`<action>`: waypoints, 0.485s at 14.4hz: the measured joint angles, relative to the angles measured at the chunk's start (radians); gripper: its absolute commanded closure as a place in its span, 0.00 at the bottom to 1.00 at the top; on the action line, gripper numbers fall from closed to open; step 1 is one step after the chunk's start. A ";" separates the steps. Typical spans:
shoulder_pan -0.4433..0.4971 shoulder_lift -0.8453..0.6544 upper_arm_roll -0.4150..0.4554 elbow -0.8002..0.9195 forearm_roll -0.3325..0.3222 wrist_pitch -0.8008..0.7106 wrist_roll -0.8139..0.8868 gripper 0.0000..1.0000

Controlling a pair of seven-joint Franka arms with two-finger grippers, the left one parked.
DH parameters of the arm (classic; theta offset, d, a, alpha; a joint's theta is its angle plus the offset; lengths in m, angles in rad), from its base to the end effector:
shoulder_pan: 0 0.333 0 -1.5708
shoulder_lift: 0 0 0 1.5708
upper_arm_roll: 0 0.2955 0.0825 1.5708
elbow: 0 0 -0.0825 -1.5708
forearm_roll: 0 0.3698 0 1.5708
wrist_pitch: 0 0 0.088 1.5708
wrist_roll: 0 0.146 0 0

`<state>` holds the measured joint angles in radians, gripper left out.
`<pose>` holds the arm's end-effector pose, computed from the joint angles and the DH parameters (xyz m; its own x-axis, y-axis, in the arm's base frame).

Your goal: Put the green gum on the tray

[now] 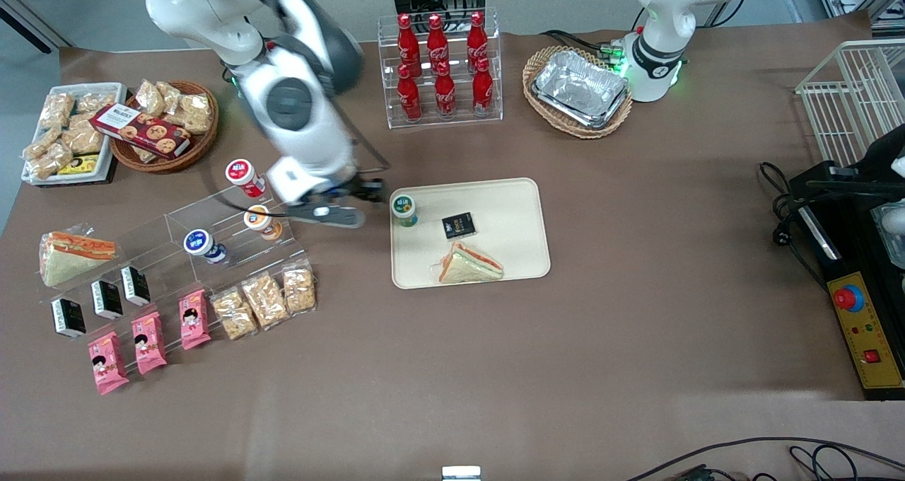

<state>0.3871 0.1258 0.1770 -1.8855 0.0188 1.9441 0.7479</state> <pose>0.4787 0.3030 0.3823 0.9788 -0.1908 -0.0745 -0.1901 -0.9816 0.0158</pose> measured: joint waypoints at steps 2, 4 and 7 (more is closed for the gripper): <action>-0.121 -0.032 -0.001 0.082 0.000 -0.119 -0.144 0.00; -0.248 -0.048 -0.005 0.134 0.000 -0.171 -0.309 0.00; -0.410 -0.060 -0.036 0.175 0.000 -0.189 -0.566 0.00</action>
<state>-0.0228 0.0657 0.1408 -1.7101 0.0188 1.7553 0.1814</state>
